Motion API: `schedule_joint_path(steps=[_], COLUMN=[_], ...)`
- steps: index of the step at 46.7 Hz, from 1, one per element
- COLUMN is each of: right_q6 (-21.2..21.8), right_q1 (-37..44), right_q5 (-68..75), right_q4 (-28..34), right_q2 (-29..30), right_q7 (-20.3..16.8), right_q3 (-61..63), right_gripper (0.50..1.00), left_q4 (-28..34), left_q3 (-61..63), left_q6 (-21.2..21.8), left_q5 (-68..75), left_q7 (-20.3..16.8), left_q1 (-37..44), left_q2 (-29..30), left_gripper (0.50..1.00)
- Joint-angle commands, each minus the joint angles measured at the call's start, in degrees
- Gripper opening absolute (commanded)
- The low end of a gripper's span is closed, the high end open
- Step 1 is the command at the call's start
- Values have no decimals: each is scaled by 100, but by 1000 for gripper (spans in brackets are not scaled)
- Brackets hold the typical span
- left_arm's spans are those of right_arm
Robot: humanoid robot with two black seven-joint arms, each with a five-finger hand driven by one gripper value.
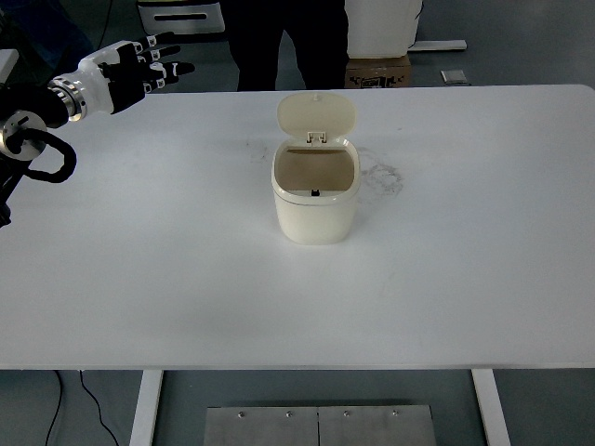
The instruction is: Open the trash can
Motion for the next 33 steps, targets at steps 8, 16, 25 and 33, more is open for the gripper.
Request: schedule_joint_path(steps=[8,16,25,33], right_q6=[0,0,0,0], right_q1=[-2,-2,-2,-2], right_q5=[-2,-2,-2,-2], right_q4=[0,0,0,0], right_q2=[0,0,0,0], right_q7=[0,0,0,0], right_q3=[0,0,0,0], right_gripper=[991,991,989,989], left_q4=[376,648,860,860], left_q3=[-144,-153,-153,-162], left_q6=[-10,-36,-98,-98], left_q5=[-724,-979,-1515,-1980], left_q7=[-594,-1103,-1341,-1367], left_q1=[638,919,1156,1402], left_q2=[158,141,88,79], left_gripper=[1000,1000,1000,1000])
